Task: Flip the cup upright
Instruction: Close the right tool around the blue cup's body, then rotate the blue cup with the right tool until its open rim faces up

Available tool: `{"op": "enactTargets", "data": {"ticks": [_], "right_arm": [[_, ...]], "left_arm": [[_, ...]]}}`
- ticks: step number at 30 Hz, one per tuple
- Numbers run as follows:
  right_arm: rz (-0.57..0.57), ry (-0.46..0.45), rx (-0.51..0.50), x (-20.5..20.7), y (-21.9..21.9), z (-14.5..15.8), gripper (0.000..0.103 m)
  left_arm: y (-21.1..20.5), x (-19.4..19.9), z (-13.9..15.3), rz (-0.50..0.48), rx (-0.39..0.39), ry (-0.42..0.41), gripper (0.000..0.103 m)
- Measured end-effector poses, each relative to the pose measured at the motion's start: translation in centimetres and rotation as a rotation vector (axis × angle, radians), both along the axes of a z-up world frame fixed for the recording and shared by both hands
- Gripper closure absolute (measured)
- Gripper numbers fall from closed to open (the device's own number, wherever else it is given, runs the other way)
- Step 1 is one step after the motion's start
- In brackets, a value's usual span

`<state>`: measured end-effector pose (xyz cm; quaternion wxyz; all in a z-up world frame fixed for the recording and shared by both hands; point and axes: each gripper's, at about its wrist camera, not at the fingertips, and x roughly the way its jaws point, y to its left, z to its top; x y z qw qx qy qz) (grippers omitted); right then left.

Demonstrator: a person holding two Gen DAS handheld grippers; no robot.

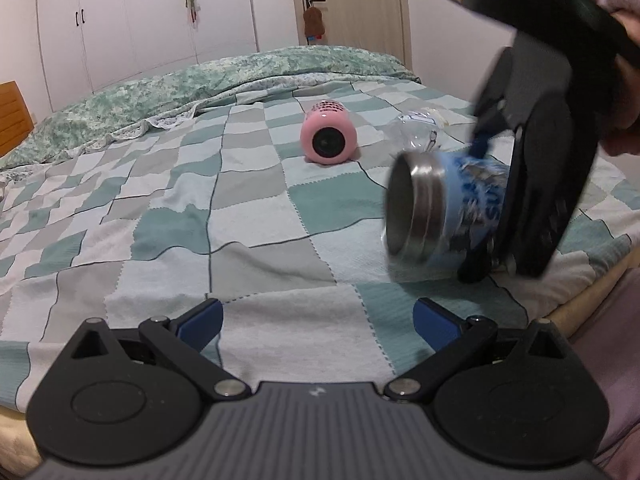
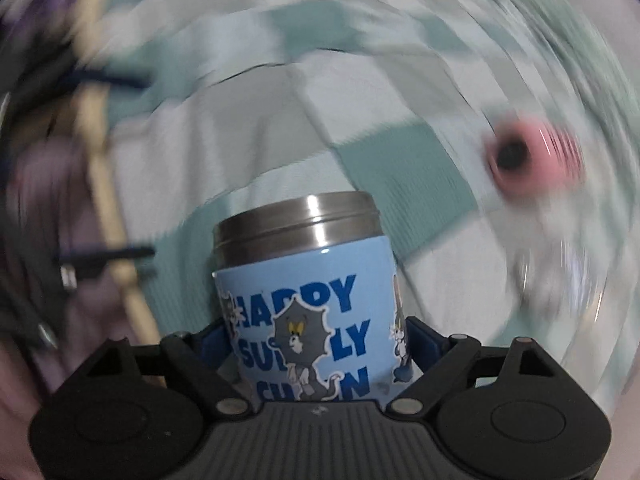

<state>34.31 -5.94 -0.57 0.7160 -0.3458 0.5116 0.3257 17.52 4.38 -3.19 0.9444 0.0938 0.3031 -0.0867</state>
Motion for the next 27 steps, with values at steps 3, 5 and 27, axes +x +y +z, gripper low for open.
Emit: {"op": "enactTargets", "data": {"ticks": [3,5,27], "right_arm": [[-0.321,0.122,0.108,1.0,-2.1,1.2,0.016],[-0.543,0.225,0.204,1.4,-4.0,1.3,0.017],[-0.911,0.2,0.37,2.8,-6.7,-1.1,0.003]], "left_arm": [[0.5,0.0,0.3,-0.02,-0.002,-0.01,0.0],[0.7,0.0,0.4,-0.035,-0.004,-0.014,0.0],[1.6,1.2,-0.2,-0.062,0.026,-0.007,0.0]]}}
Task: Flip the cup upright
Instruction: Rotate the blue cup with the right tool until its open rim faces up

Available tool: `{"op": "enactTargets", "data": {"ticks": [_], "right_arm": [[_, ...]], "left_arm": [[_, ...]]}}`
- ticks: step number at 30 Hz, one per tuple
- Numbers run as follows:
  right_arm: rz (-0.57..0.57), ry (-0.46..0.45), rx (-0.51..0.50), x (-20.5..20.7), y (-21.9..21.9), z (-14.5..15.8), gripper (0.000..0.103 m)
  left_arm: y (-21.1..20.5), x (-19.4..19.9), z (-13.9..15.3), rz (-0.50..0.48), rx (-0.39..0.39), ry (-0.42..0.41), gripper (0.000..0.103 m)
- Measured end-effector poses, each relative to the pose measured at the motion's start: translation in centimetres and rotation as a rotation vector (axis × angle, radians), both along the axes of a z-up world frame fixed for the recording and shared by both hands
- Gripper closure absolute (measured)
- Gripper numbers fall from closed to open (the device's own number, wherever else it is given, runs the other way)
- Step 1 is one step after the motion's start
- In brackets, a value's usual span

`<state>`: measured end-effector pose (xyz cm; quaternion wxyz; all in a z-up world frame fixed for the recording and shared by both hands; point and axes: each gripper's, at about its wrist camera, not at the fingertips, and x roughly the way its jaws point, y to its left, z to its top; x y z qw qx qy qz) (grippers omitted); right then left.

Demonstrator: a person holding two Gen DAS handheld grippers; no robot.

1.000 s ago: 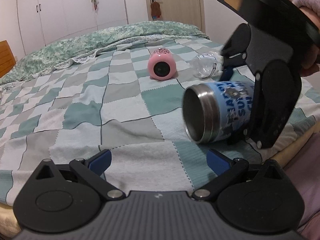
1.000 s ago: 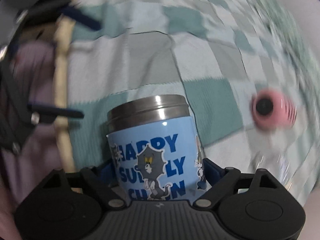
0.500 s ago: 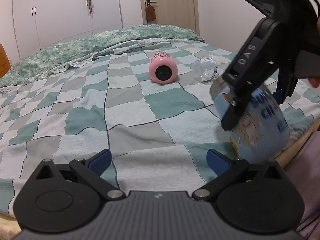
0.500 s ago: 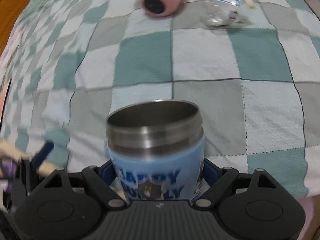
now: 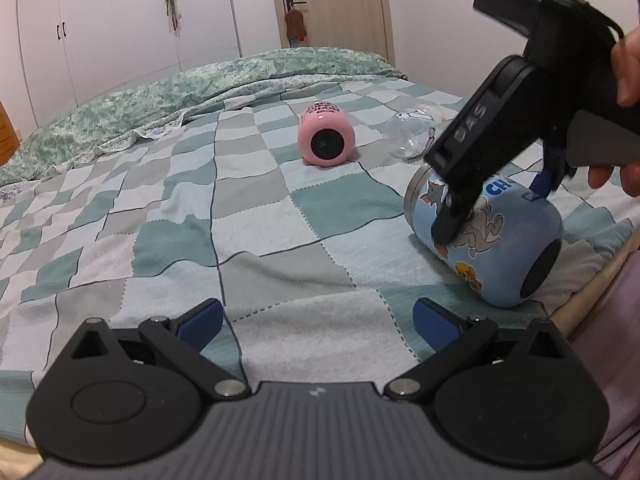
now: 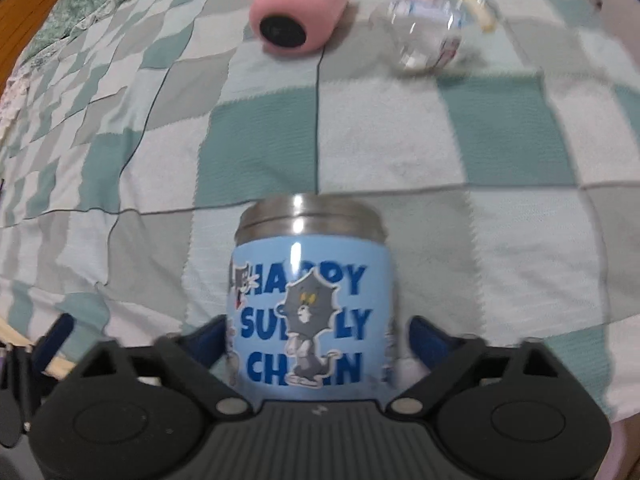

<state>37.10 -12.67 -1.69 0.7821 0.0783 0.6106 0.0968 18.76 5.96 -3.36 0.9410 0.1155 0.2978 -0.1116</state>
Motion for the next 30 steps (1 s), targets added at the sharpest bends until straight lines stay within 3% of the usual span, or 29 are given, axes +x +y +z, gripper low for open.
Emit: {"op": "enactTargets", "data": {"ticks": [7,12,15,16,17,19,24,30], "right_arm": [[0.146,-0.23,-0.035,-1.2,0.6,3.8,0.003],[0.109,-0.171,-0.022,0.9,0.8,2.1,0.003],[0.073,-0.078,0.003,2.6,1.1,0.3,0.003],[0.053,-0.044,0.012,3.0,1.0,-0.3,0.005],[0.029,-0.006,0.026,3.4,0.9,-1.0,0.02],[-0.003,0.004,0.06,3.6,0.3,-1.3,0.02],[0.077,-0.2,0.096,-0.2,0.2,1.1,0.02],[0.139,-0.65,0.134,-5.6,0.6,4.5,0.02]], "left_arm": [[0.1,-0.3,0.2,-0.007,-0.039,-0.012,0.0],[-0.2,-0.4,0.5,-0.007,-0.042,-0.016,0.0],[-0.5,-0.4,0.5,-0.007,-0.045,-0.019,0.0],[-0.5,-0.4,0.5,-0.005,-0.046,-0.019,0.0],[-0.5,-0.4,0.5,-0.006,-0.049,-0.019,0.0],[-0.5,-0.6,0.6,-0.003,-0.052,-0.019,0.0],[0.1,-1.1,0.9,0.001,-0.063,-0.032,0.0],[1.1,-1.8,1.6,0.023,-0.082,-0.066,0.0]]}}
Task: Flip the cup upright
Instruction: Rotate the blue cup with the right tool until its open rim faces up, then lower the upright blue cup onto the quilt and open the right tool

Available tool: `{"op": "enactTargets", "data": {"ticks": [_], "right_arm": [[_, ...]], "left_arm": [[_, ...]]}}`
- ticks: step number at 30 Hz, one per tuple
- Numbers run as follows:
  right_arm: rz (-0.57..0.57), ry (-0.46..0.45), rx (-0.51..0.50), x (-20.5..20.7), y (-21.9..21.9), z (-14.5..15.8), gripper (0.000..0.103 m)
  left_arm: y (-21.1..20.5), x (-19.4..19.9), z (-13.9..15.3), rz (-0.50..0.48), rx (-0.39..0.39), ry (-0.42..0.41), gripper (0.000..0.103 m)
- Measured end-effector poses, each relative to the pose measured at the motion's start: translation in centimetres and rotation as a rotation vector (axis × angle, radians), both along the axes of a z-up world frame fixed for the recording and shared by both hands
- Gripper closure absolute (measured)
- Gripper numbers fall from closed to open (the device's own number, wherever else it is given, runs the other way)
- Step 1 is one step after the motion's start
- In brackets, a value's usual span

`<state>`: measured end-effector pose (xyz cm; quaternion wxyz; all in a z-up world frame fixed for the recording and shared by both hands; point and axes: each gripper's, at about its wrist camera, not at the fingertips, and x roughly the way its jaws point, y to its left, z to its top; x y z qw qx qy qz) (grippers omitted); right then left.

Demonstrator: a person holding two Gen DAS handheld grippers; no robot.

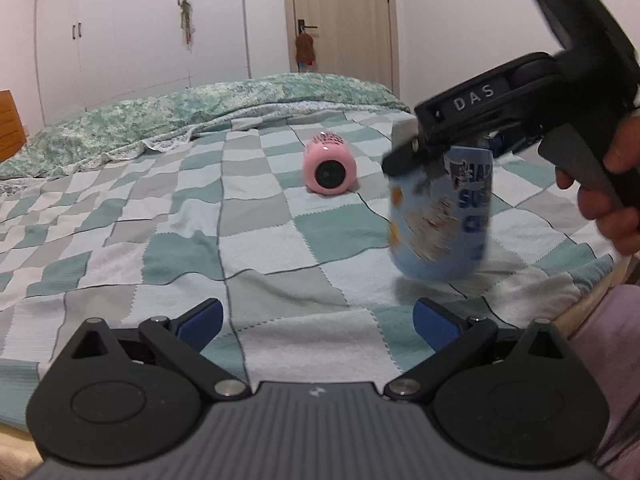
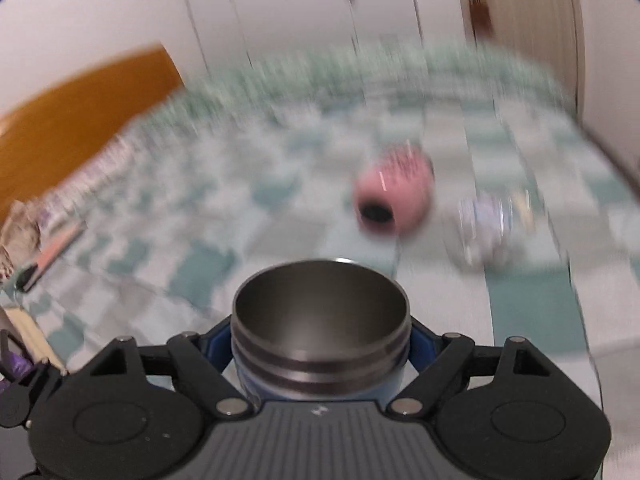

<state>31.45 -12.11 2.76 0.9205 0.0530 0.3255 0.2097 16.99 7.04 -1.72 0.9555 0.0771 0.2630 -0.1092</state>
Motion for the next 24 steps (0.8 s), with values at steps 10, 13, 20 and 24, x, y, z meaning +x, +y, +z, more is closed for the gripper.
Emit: {"op": "enactTargets", "data": {"ticks": [10,13,20,24], "right_arm": [[0.001,-0.344,-0.039,-1.2,4.2,-1.4,0.02],[0.022,-0.28,-0.08,-0.6,5.2,-4.6,0.02],[0.032,-0.409,-0.094,-2.4,5.8,-6.8,0.02],[0.031,-0.424,-0.092,-2.7,5.5,-6.6,0.02]], "left_arm": [[1.4,-0.1,-0.1,0.049,0.004,-0.021,0.0],[1.8,0.3,-0.7,0.059,-0.003,-0.023,0.0],[2.6,1.0,-2.2,0.083,-0.025,-0.017,0.0],[2.5,0.5,-2.0,0.085,-0.018,-0.033,0.0]]}}
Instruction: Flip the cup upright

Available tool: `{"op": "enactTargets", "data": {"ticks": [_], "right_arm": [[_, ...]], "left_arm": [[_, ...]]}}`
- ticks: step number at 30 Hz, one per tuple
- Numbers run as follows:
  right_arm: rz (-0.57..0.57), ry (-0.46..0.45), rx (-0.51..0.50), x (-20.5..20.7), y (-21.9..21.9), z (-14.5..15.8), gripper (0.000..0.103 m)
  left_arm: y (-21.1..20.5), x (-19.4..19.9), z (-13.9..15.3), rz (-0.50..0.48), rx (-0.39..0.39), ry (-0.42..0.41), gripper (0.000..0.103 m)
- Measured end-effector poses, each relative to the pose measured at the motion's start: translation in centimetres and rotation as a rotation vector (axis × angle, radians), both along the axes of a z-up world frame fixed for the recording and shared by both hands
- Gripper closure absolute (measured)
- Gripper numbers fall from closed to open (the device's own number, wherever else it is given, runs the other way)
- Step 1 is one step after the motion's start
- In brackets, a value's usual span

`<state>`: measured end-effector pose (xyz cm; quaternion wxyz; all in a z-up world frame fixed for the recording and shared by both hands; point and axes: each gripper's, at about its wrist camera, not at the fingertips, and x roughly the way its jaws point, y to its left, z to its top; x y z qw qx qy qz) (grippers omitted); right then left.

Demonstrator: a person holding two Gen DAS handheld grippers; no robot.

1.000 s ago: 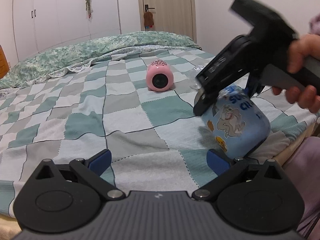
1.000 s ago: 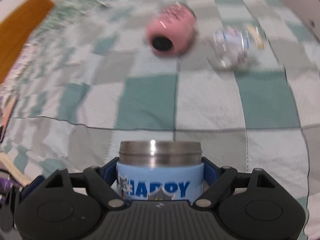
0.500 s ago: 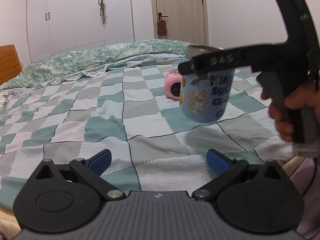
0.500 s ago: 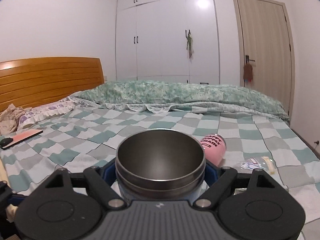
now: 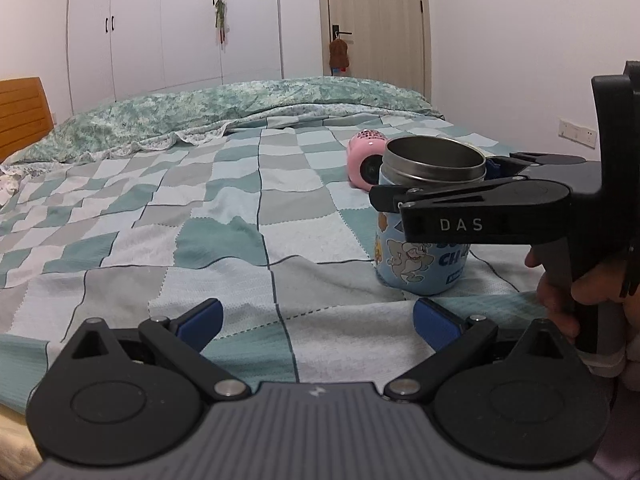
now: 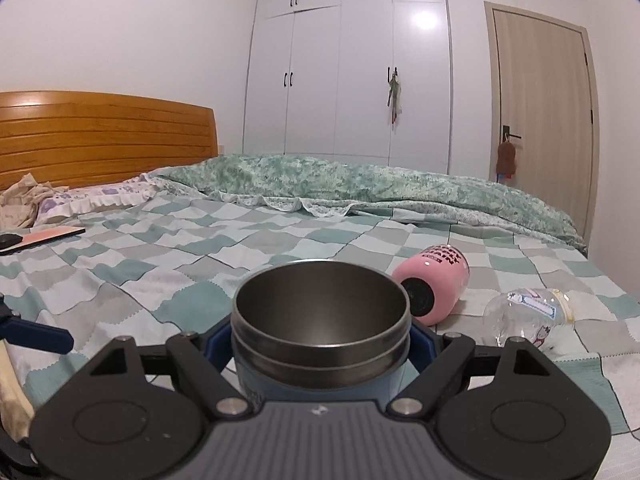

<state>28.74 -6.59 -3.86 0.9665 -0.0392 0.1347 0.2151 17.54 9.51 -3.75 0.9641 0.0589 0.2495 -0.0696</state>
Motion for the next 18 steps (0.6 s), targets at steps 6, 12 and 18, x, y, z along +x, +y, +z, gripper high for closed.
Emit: {"op": "enactTargets", "data": {"ticks": [6,12,18], "right_arm": [[-0.013,-0.128,0.063,-3.7,-1.6,2.5,0.0],[-0.06,-0.24,0.069,-11.7,-4.8,5.0,0.0],[-0.156,-0.244,0.047,-19.4,-9.2,5.3,0.0]], "left_arm": [[-0.8,-2.0,1.5,0.002,0.016,-0.046,0.0],[-2.7,-6.7,3.9,-0.004,0.012,-0.143,0.0],[-5.4,-12.4,4.8,0.024,-0.071,-0.225,0.0]]}}
